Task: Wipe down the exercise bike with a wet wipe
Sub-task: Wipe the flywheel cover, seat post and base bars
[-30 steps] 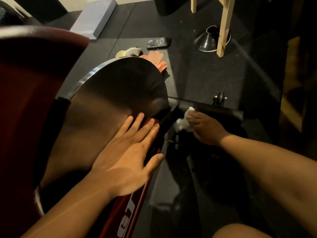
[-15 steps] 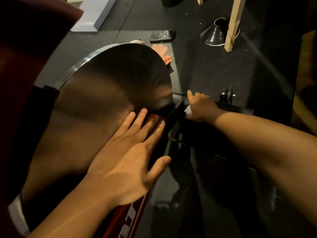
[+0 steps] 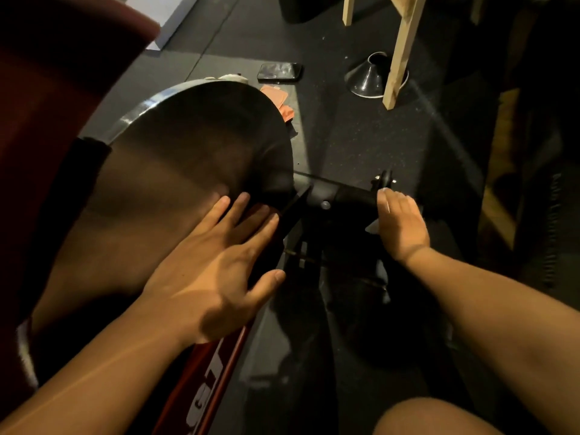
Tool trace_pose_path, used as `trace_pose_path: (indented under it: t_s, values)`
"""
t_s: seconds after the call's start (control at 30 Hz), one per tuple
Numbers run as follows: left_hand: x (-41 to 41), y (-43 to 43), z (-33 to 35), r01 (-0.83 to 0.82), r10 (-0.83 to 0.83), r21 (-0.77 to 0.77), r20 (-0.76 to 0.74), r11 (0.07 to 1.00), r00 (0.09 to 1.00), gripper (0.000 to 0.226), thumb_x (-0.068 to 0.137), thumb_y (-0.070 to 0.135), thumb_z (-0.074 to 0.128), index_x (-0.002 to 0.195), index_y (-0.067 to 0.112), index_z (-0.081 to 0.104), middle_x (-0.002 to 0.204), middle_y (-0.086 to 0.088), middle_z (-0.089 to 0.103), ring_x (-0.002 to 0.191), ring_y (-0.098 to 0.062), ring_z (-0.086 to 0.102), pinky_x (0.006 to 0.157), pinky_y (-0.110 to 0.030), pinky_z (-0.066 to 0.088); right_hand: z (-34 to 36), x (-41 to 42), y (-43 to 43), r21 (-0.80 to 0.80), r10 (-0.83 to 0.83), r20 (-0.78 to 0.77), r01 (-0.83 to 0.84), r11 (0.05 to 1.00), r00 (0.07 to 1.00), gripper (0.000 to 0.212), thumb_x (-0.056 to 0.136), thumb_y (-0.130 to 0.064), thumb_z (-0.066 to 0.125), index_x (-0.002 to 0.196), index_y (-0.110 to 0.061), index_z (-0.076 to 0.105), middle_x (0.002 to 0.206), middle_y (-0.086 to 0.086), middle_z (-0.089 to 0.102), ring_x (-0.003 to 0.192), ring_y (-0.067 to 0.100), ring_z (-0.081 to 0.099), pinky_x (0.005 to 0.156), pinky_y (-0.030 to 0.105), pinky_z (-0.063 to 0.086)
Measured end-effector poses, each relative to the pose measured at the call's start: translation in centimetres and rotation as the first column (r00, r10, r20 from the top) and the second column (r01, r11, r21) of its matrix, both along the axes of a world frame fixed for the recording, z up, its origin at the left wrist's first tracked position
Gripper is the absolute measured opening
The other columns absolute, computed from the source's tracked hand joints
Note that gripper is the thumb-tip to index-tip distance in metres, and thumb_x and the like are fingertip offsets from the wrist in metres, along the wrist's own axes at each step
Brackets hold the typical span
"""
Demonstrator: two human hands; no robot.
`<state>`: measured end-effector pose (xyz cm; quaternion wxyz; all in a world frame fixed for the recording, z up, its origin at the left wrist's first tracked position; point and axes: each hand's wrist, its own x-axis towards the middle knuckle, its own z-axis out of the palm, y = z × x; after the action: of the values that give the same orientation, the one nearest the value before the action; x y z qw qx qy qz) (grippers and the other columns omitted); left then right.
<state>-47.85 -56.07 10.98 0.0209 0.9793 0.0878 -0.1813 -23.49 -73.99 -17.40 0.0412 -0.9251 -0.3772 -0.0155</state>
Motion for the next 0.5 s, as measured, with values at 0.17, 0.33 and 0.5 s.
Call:
trace_pose_path:
  t_s: [0.17, 0.33, 0.5]
  values:
    - [-0.1, 0.2, -0.5, 0.030, -0.030, 0.051, -0.012, 0.998, 0.999, 0.088, 0.079, 0.072, -0.002, 0.157, 0.032, -0.001, 0.164, 0.012, -0.005, 0.147, -0.007, -0.025, 0.120, -0.030, -0.018, 1.2, -1.2, 0.0, -0.063, -0.516, -0.373, 0.534, 0.843, 0.771, 0.076, 0.072, -0.018, 0.078, 0.132, -0.002, 0.034, 0.126, 0.019, 0.045, 0.115, 0.037, 0.049, 0.090, 0.047, 0.048]
    - [0.1, 0.3, -0.8, 0.033, -0.033, 0.068, -0.007, 0.997, 0.999, 0.088, 0.079, 0.071, 0.001, 0.158, 0.031, 0.001, 0.165, 0.010, -0.002, 0.148, -0.008, -0.022, 0.118, -0.028, -0.020, 2.6, -0.7, 1.6, -0.032, -0.498, -0.855, 0.943, 0.332, 0.147, 0.073, 0.084, -0.007, 0.065, 0.147, -0.001, 0.029, 0.144, 0.019, 0.044, 0.129, 0.033, 0.047, 0.105, 0.036, 0.040]
    - [0.2, 0.4, -0.9, 0.039, -0.039, 0.078, -0.009, 0.996, 0.999, 0.089, 0.078, 0.071, -0.001, 0.158, 0.031, 0.001, 0.165, 0.010, -0.003, 0.148, -0.008, -0.022, 0.119, -0.029, -0.018, 3.2, -1.6, 2.2, -0.153, -0.304, -0.943, 0.987, 0.042, -0.133, 0.055, 0.087, -0.002, 0.057, 0.139, -0.007, 0.038, 0.138, 0.010, 0.049, 0.121, 0.030, 0.052, 0.098, 0.038, 0.043]
